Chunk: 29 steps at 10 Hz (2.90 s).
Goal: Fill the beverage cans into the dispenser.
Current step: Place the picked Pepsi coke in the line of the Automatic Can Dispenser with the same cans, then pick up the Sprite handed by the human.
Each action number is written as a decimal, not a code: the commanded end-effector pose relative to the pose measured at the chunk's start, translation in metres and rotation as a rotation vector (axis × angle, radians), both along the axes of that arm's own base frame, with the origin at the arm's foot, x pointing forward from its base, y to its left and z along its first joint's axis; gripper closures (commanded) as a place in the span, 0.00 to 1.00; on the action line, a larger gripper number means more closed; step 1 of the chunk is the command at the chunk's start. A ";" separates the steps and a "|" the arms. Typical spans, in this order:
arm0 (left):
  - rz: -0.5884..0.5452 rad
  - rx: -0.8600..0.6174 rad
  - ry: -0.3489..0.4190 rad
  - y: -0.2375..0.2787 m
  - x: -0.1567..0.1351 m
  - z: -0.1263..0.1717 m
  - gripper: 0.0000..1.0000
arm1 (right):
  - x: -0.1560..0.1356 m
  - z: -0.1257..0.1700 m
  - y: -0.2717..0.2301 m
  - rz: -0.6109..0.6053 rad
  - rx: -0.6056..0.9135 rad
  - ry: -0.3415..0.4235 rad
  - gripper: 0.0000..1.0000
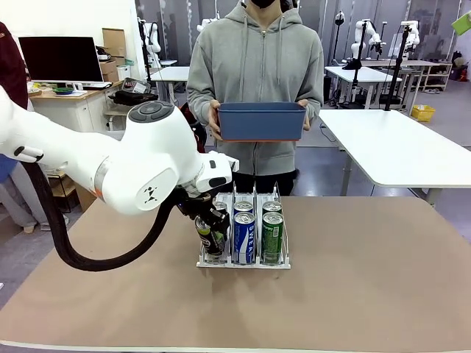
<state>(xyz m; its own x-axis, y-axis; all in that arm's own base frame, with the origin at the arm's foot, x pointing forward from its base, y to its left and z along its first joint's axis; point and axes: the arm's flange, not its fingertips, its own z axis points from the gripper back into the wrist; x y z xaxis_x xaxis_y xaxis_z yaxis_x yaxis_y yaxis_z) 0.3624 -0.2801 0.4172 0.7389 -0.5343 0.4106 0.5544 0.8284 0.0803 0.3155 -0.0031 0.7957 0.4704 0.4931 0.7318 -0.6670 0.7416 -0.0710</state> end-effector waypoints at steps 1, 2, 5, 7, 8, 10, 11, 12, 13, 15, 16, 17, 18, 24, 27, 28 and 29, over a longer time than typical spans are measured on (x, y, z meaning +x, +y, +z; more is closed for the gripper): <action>0.052 0.004 -0.059 -0.006 0.025 0.003 0.42 | 0.000 -0.001 0.000 0.004 0.003 0.006 0.00; 0.063 0.000 -0.055 -0.008 0.034 0.003 0.42 | 0.000 -0.001 0.000 0.004 0.003 0.006 0.00; 0.073 0.005 -0.022 -0.017 0.056 -0.003 0.42 | 0.000 -0.001 0.000 0.004 0.003 0.006 0.00; 0.086 0.024 0.000 -0.018 0.066 -0.010 0.42 | 0.000 -0.001 0.000 0.004 0.003 0.006 0.00; 0.101 0.038 0.005 -0.017 0.068 -0.014 0.42 | 0.000 -0.001 0.000 0.004 0.003 0.006 0.00; 0.113 0.061 0.032 -0.011 0.073 -0.018 0.42 | 0.000 -0.001 0.000 0.004 0.003 0.006 0.00; 0.121 0.073 0.055 -0.011 0.074 -0.021 0.42 | 0.000 -0.001 0.000 0.004 0.003 0.006 0.00; 0.123 0.094 0.081 -0.011 0.076 -0.024 0.42 | 0.000 -0.001 0.000 0.004 0.003 0.006 0.00; 0.124 0.105 0.087 -0.011 0.077 -0.024 0.29 | 0.000 -0.001 0.000 0.004 0.003 0.006 0.00; 0.124 0.111 0.103 -0.011 0.076 -0.025 0.09 | 0.000 -0.001 0.000 0.004 0.003 0.006 0.00; 0.132 0.112 0.094 -0.009 0.074 -0.021 0.06 | 0.000 -0.001 0.000 0.004 0.003 0.006 0.00; 0.141 0.109 0.082 -0.009 0.069 -0.017 0.00 | 0.000 -0.001 0.000 0.004 0.003 0.006 0.00; 0.150 0.112 0.068 -0.008 0.063 -0.012 0.00 | 0.000 -0.001 0.000 0.004 0.003 0.006 0.00; 0.135 0.078 0.045 -0.004 0.051 0.006 0.00 | 0.000 -0.001 0.000 0.004 0.003 0.006 0.00; 0.135 0.078 0.045 -0.004 0.051 0.006 0.00 | 0.000 -0.001 0.000 0.004 0.003 0.006 0.00; 0.135 0.075 0.044 -0.003 0.045 0.005 0.00 | 0.000 -0.001 0.000 0.004 0.003 0.006 0.00; 0.138 0.109 0.014 0.008 0.040 0.026 0.00 | 0.000 -0.001 0.000 0.004 0.003 0.006 0.00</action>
<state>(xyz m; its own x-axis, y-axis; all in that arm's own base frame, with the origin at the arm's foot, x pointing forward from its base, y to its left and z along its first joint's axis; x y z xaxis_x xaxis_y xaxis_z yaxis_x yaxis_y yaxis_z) 0.4080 -0.2823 0.4272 0.8214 -0.4570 0.3411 0.4410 0.8883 0.1281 0.3155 -0.0031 0.7957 0.4704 0.4931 0.7318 -0.6670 0.7417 -0.0710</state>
